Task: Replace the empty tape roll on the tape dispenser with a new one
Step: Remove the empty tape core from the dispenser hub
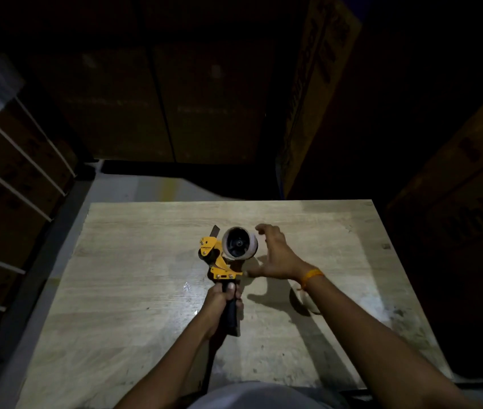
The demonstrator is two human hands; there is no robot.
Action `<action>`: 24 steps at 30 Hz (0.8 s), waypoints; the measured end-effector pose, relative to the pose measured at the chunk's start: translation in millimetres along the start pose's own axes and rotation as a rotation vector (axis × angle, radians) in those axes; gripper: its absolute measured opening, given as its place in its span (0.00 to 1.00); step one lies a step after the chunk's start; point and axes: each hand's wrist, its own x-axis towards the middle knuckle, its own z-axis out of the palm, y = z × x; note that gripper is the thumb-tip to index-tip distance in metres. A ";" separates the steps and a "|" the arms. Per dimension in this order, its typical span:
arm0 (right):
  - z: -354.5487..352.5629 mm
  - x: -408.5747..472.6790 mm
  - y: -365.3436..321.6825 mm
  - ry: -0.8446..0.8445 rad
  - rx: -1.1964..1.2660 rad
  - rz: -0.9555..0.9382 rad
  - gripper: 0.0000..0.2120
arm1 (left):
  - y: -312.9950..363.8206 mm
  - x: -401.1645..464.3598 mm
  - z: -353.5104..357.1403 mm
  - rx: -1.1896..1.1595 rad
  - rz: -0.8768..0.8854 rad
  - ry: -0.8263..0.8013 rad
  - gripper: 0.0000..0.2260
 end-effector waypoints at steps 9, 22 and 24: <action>-4.8 31.0 -35.7 -0.067 -0.818 -0.268 0.43 | 3.7 -18.6 16.3 0.168 0.118 -0.091 0.07; -10.1 30.2 -32.0 -0.096 -0.610 -0.218 0.33 | 10.0 -8.1 11.5 0.650 0.216 0.048 0.15; -16.0 28.7 -30.2 -0.113 -0.603 -0.233 0.35 | 10.4 -9.9 12.1 0.623 0.207 0.005 0.14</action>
